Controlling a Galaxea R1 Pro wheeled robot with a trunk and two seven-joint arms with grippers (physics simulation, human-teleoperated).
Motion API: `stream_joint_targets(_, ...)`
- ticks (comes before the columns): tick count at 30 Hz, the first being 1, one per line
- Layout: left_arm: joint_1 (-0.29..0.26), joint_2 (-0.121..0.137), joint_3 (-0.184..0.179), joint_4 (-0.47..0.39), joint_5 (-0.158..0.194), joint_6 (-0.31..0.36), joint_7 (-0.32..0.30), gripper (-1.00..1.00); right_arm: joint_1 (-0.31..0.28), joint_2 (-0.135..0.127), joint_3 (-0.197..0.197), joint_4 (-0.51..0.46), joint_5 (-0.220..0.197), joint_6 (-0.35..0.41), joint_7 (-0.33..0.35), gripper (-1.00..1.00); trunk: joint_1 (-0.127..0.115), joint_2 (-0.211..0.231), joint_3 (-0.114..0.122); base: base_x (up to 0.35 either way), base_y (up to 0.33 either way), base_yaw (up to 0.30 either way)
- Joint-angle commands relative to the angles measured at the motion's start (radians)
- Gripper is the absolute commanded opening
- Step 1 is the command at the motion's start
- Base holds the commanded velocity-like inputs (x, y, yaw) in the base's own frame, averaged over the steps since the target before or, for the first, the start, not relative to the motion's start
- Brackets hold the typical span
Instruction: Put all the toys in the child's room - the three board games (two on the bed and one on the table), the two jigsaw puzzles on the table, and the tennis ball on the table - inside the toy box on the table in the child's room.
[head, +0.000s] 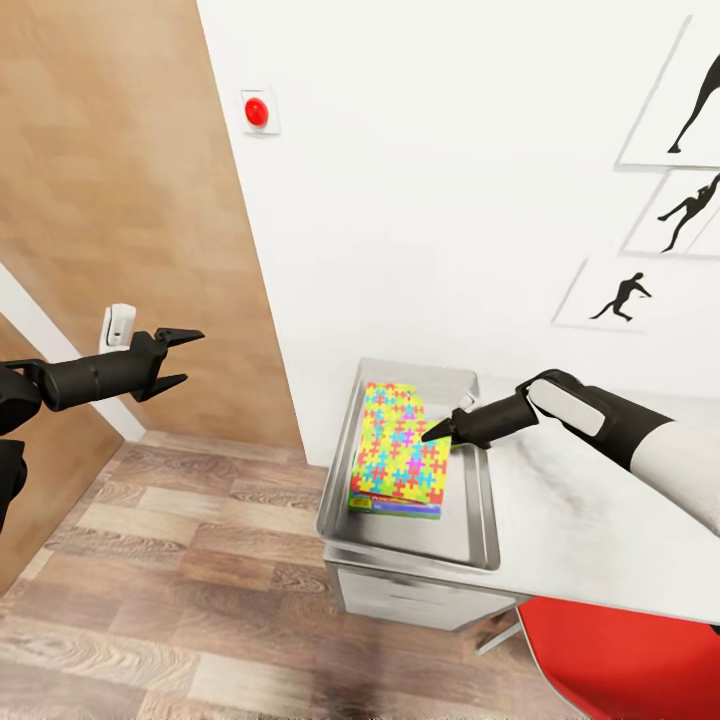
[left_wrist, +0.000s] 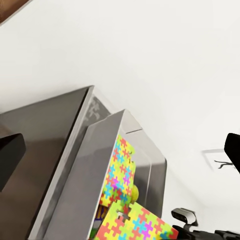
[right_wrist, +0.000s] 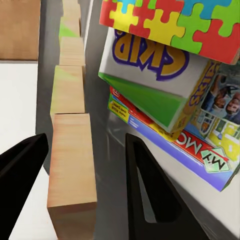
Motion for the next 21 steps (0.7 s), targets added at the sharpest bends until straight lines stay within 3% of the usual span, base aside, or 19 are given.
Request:
stream_joint_targets(1,-0.001,0.0,0.001,-0.001,0.01,0.001,0.01,1.0,-0.002,0.003,0.004,0.004,0.003,0.0,0.009,-1.0,0.001,-0.002,-0.004,0.0,0.0,0.0)
stream_joint_targets(7,-0.002,0.0,0.001,-0.001,0.01,0.001,0.01,1.0,-0.003,0.013,0.004,0.015,0.002,0.0,0.01,-1.0,0.001,-0.002,-0.013,0.013,0.0,0.0)
stream_joint_targets(21,-0.002,0.0,0.002,0.0,0.009,0.001,0.011,1.0,-0.002,0.012,0.004,0.02,0.002,0.0,0.01,-1.0,0.001,-0.002,-0.036,0.132,0.0,0.0)
